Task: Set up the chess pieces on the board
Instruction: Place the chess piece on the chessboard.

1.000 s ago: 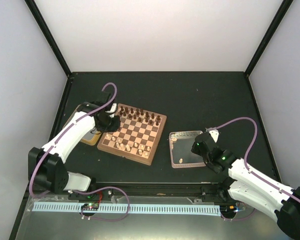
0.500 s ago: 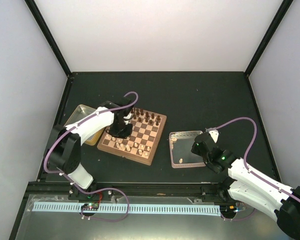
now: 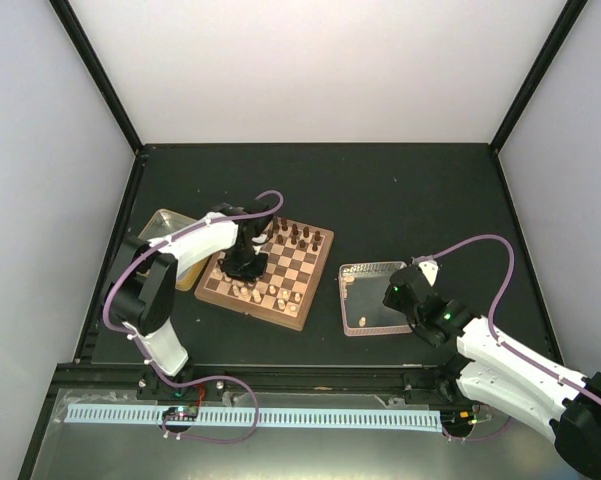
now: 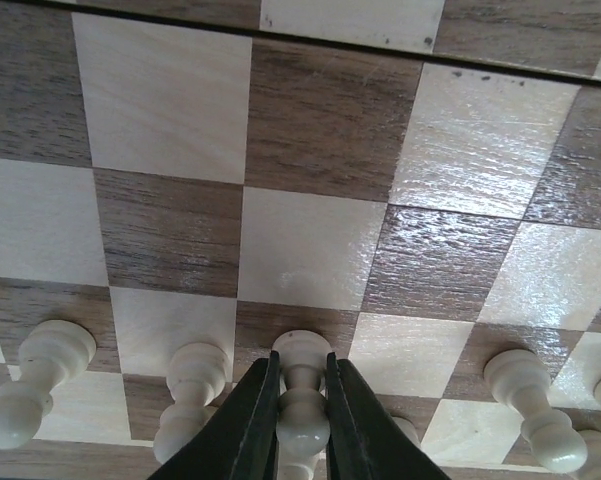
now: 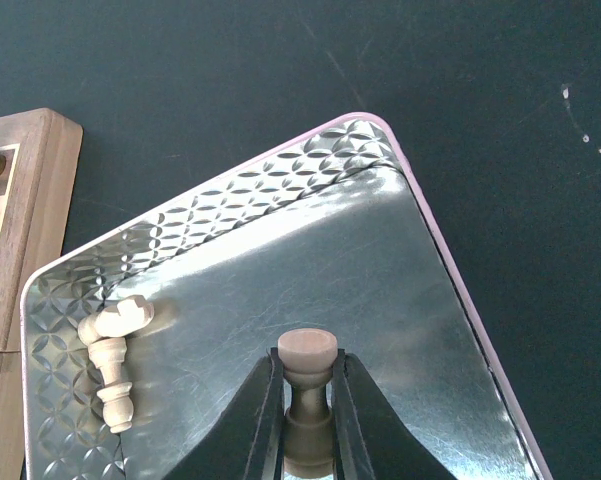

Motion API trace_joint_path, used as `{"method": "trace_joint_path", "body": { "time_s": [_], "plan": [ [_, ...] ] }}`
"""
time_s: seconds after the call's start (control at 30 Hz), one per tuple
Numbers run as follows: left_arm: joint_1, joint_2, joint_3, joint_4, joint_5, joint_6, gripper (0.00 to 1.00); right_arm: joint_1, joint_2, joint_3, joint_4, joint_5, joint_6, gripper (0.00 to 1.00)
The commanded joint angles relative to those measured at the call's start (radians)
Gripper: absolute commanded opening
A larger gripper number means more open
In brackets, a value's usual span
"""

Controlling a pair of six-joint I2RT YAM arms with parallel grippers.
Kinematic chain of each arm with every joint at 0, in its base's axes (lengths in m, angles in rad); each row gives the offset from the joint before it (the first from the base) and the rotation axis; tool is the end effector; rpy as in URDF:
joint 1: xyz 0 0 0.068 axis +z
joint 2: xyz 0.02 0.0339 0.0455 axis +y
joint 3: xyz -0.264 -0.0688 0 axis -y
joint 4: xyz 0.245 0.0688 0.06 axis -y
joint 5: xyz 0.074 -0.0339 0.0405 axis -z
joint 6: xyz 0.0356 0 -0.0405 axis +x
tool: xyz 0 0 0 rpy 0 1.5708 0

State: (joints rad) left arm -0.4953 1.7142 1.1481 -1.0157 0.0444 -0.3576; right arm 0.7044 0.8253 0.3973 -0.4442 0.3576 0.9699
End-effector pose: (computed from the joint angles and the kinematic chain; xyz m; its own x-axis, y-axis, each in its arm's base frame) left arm 0.2592 -0.1418 0.1845 -0.9902 0.1375 0.0258 0.1364 0.9899 -0.0377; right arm 0.1283 0.0927 0.1782 -0.6888 0.4286 -0.5847 0.2353 0.8950 0.3789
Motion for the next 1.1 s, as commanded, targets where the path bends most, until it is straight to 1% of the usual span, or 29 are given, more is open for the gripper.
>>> {"method": "trace_joint_path", "body": {
  "time_s": [0.0,0.1,0.3,0.43,0.53,0.67,0.8,0.87,0.97,1.07],
  "plan": [
    [-0.008,0.013,0.037,-0.012,-0.014,0.009,0.15,-0.003,-0.003,-0.008,0.012,0.029,0.008,0.11],
    [-0.008,0.013,0.038,-0.015,-0.016,0.010,0.17,-0.003,-0.004,-0.008,0.012,0.030,0.007,0.11],
    [-0.008,0.016,0.053,-0.026,-0.014,0.014,0.27,-0.003,-0.005,-0.008,0.012,0.030,0.008,0.10],
    [-0.008,0.004,0.078,-0.040,-0.023,0.013,0.28,-0.004,-0.009,-0.008,0.020,0.025,-0.003,0.11],
    [-0.008,-0.028,0.107,-0.055,-0.029,0.010,0.29,-0.005,-0.017,-0.009,0.051,-0.010,-0.044,0.10],
    [-0.009,-0.106,0.149,-0.045,-0.022,-0.003,0.32,-0.003,-0.046,-0.031,0.161,-0.081,-0.175,0.08],
    [-0.020,-0.205,0.140,0.040,0.076,-0.017,0.35,-0.003,-0.095,-0.070,0.297,-0.179,-0.320,0.08],
    [-0.031,-0.250,0.120,0.099,0.163,-0.031,0.37,-0.003,-0.120,-0.080,0.340,-0.225,-0.384,0.07],
    [-0.061,-0.310,0.083,0.219,0.293,-0.063,0.41,-0.003,-0.160,-0.102,0.421,-0.298,-0.480,0.05],
    [-0.100,-0.347,0.046,0.378,0.423,-0.111,0.44,-0.003,-0.199,-0.115,0.486,-0.381,-0.561,0.05]
  ]
}}
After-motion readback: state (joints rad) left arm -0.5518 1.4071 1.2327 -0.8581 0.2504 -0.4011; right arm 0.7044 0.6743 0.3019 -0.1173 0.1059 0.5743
